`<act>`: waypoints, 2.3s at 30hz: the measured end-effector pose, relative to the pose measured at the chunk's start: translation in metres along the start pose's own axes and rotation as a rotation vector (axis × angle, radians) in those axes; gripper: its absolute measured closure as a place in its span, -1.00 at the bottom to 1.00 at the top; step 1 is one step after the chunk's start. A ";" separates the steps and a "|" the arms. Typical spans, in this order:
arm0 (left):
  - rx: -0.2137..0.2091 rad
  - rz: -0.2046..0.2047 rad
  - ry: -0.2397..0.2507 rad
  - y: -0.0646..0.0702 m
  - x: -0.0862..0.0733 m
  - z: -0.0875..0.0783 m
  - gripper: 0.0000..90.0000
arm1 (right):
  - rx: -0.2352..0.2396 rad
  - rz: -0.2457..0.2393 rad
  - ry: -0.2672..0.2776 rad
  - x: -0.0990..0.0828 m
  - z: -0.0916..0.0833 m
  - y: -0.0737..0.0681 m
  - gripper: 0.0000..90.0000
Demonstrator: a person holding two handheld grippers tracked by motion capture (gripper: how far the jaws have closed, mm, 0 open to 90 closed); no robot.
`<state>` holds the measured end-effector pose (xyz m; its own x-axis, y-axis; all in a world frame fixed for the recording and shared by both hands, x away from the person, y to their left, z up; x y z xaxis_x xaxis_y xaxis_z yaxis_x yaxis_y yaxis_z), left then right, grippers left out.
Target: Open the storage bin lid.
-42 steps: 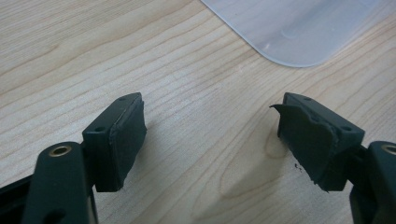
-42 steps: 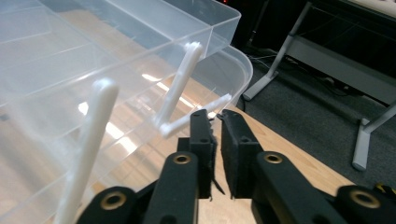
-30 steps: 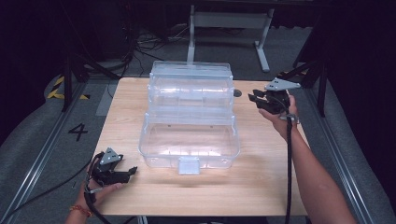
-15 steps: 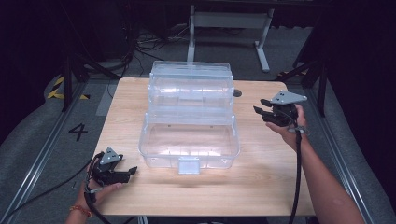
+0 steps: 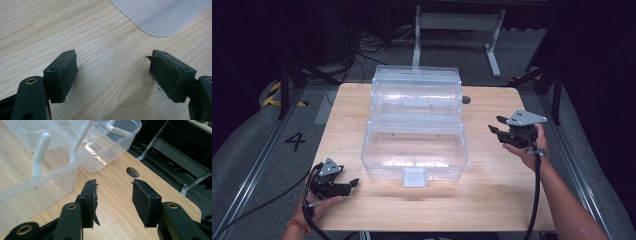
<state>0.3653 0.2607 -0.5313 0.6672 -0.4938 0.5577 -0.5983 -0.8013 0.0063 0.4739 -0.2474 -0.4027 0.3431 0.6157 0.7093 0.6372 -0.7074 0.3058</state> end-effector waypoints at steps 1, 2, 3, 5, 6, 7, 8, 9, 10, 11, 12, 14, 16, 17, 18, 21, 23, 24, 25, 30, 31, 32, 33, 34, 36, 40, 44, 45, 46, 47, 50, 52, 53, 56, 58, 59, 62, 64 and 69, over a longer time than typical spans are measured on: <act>0.000 -0.001 -0.001 0.000 0.000 0.000 -0.49 | 0.002 0.000 0.000 -0.001 -0.001 -0.001 0.21; -0.001 -0.001 0.000 0.000 0.000 0.000 -0.49 | 0.005 0.001 0.002 -0.003 -0.001 -0.002 0.20; 0.003 0.001 0.001 0.000 0.000 0.000 -0.49 | 0.007 0.001 0.001 -0.005 -0.002 -0.004 0.19; 0.000 0.000 0.000 0.000 0.000 0.000 -0.49 | 0.003 -0.009 -0.003 -0.009 -0.003 -0.006 0.17; -0.001 -0.001 0.000 0.000 0.000 0.000 -0.49 | 0.003 -0.014 -0.012 -0.012 -0.003 -0.008 0.14; -0.001 0.000 0.000 0.000 0.000 0.000 -0.49 | -0.001 -0.015 -0.014 -0.015 -0.003 -0.009 0.13; -0.001 -0.001 0.000 0.000 0.000 0.000 -0.49 | 0.001 -0.016 -0.015 -0.016 -0.004 -0.010 0.12; 0.003 0.002 0.000 0.000 0.000 0.000 -0.49 | 0.005 -0.015 -0.020 -0.019 -0.004 -0.012 0.10; 0.003 0.002 0.000 0.000 0.000 0.000 -0.49 | 0.002 -0.019 -0.022 -0.022 -0.005 -0.013 0.09; 0.004 0.002 0.001 0.000 0.000 0.000 -0.49 | 0.001 -0.021 -0.024 -0.024 -0.005 -0.014 0.07; 0.000 0.000 0.001 0.000 0.000 0.000 -0.49 | 0.005 -0.019 -0.027 -0.026 -0.006 -0.015 0.06; 0.003 0.002 0.000 0.000 0.000 0.000 -0.49 | 0.011 -0.013 -0.031 -0.031 -0.006 -0.016 0.04; 0.003 0.002 0.000 0.000 0.000 0.000 -0.49 | 0.010 -0.010 -0.041 -0.036 -0.006 -0.018 0.01; 0.000 0.000 0.000 0.000 0.000 0.000 -0.49 | 0.008 -0.012 -0.045 -0.040 -0.006 -0.018 0.00; 0.004 0.002 0.000 0.000 0.000 0.000 -0.49 | 0.009 -0.010 -0.048 -0.042 -0.006 -0.019 -0.01; 0.000 -0.002 0.000 0.000 0.000 0.000 -0.49 | 0.010 -0.001 -0.061 -0.051 -0.007 -0.020 -0.04; 0.005 0.000 0.001 0.000 0.000 0.000 -0.49 | 0.008 0.006 -0.065 -0.057 -0.008 -0.021 -0.07; 0.005 -0.001 0.001 0.000 0.000 0.000 -0.49 | 0.006 0.012 -0.068 -0.061 -0.009 -0.021 -0.08; 0.005 -0.001 0.001 0.000 0.000 0.000 -0.49 | 0.007 0.017 -0.069 -0.063 -0.009 -0.021 -0.09; 0.005 -0.002 0.001 0.000 0.000 0.000 -0.49 | 0.006 0.048 -0.082 -0.080 -0.012 -0.021 -0.13; 0.005 -0.002 0.001 0.000 0.000 0.000 -0.49 | 0.008 0.054 -0.081 -0.084 -0.012 -0.021 -0.14; 0.005 -0.001 0.000 0.000 0.000 0.000 -0.49 | 0.007 0.059 -0.083 -0.086 -0.013 -0.021 -0.14; 0.005 -0.002 0.001 0.000 0.000 0.000 -0.49 | 0.007 0.066 -0.087 -0.089 -0.013 -0.020 -0.15; 0.005 -0.001 0.001 0.000 0.000 0.000 -0.49 | 0.010 0.072 -0.088 -0.093 -0.014 -0.020 -0.18; 0.005 -0.001 0.001 0.000 0.000 0.000 -0.49 | 0.010 0.094 -0.094 -0.104 -0.015 -0.019 -0.20; 0.002 -0.004 0.000 0.000 0.000 0.000 -0.49 | 0.010 0.131 -0.116 -0.121 -0.015 -0.019 -0.25; 0.000 -0.005 -0.001 0.000 0.000 0.000 -0.49 | 0.017 0.152 -0.125 -0.132 -0.015 -0.019 -0.25; -0.001 -0.005 -0.001 0.000 0.000 0.000 -0.49 | 0.019 0.156 -0.132 -0.136 -0.015 -0.020 -0.26; -0.001 -0.004 -0.001 0.000 0.000 0.000 -0.49 | 0.019 0.154 -0.135 -0.139 -0.015 -0.020 -0.26; 0.000 -0.004 -0.001 0.000 0.000 0.000 -0.49 | 0.023 0.159 -0.142 -0.142 -0.014 -0.022 -0.26; 0.000 -0.004 -0.004 0.000 0.000 0.000 -0.49 | 0.034 0.164 -0.157 -0.152 -0.015 -0.025 -0.29; -0.002 -0.005 -0.007 0.000 -0.001 0.000 -0.50 | 0.040 0.168 -0.160 -0.154 -0.015 -0.026 -0.30; -0.003 -0.002 -0.006 0.000 0.000 0.000 -0.50 | 0.045 0.173 -0.167 -0.158 -0.016 -0.028 -0.33; -0.006 -0.002 -0.003 -0.001 0.000 0.000 -0.51 | 0.075 0.197 -0.185 -0.170 -0.016 -0.033 -0.39; -0.004 -0.002 0.001 -0.001 0.000 0.001 -0.52 | 0.087 0.206 -0.187 -0.172 -0.016 -0.035 -0.41; -0.002 0.001 0.003 -0.001 0.001 0.001 -0.53 | 0.095 0.216 -0.190 -0.174 -0.015 -0.036 -0.42; -0.001 -0.002 0.001 -0.001 0.002 0.002 -0.56 | 0.132 0.242 -0.170 -0.178 -0.015 -0.040 -0.45; -0.002 -0.003 -0.010 -0.001 0.002 0.002 -0.58 | 0.143 0.252 -0.172 -0.179 -0.016 -0.040 -0.46; 0.002 -0.004 -0.004 -0.002 0.003 0.003 -0.60 | 0.176 0.276 -0.182 -0.180 -0.015 -0.039 -0.47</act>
<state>0.3693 0.2598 -0.5321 0.6714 -0.4917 0.5545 -0.5947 -0.8040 0.0072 0.3770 -0.3353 -0.5328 0.6258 0.4726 0.6205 0.6068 -0.7948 -0.0067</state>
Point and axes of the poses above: each handheld gripper's, and its own axes: z roughly forward along the jaws, x roughly out of its top, y roughly to its right, the point moved 7 cm from there along z, roughly forward along the jaws, and after that the axes turned 10 degrees about -y, right-handed, at the moved point
